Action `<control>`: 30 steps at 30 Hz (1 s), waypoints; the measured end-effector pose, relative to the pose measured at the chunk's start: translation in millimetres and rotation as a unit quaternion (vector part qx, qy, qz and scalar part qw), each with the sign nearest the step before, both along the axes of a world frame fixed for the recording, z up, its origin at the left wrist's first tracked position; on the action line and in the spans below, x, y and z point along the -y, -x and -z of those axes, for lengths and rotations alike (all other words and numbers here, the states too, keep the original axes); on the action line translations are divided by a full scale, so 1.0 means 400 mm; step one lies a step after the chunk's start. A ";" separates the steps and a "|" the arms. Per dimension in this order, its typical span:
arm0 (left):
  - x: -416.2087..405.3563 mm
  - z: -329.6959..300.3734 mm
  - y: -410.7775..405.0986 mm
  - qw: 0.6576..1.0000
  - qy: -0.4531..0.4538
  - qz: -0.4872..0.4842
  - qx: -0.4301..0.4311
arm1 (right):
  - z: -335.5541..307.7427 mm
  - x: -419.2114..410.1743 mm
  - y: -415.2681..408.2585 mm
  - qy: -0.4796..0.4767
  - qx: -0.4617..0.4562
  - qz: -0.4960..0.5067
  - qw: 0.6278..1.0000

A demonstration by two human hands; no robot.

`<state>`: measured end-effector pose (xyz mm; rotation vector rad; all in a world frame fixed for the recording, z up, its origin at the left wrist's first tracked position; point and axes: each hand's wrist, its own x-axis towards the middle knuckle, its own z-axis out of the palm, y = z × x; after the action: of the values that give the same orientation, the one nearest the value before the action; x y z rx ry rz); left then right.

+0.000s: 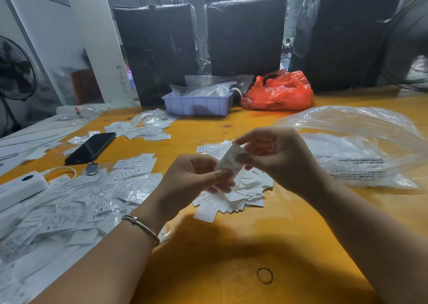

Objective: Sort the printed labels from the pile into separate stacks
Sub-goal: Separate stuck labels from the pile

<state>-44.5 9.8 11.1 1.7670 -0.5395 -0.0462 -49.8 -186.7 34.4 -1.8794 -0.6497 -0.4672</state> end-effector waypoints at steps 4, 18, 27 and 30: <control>0.003 -0.001 0.002 1.000 0.005 -0.001 -0.009 | 0.007 -0.006 -0.002 -0.019 0.013 0.033 0.999; -0.003 0.004 -0.006 0.998 0.040 -0.028 -0.025 | 0.011 -0.018 0.004 0.095 -0.012 -0.009 0.995; -0.045 -0.005 -0.034 0.990 -0.025 -0.142 0.007 | 0.030 0.065 -0.070 0.160 -0.037 0.238 0.957; -0.077 0.000 -0.053 0.958 -0.099 -0.265 0.038 | 0.043 0.113 -0.096 0.215 -0.063 0.360 0.906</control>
<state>-23.3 40.5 11.1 2.0656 -0.1011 0.3552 -11.5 -231.8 17.3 -2.5389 0.0757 -0.6985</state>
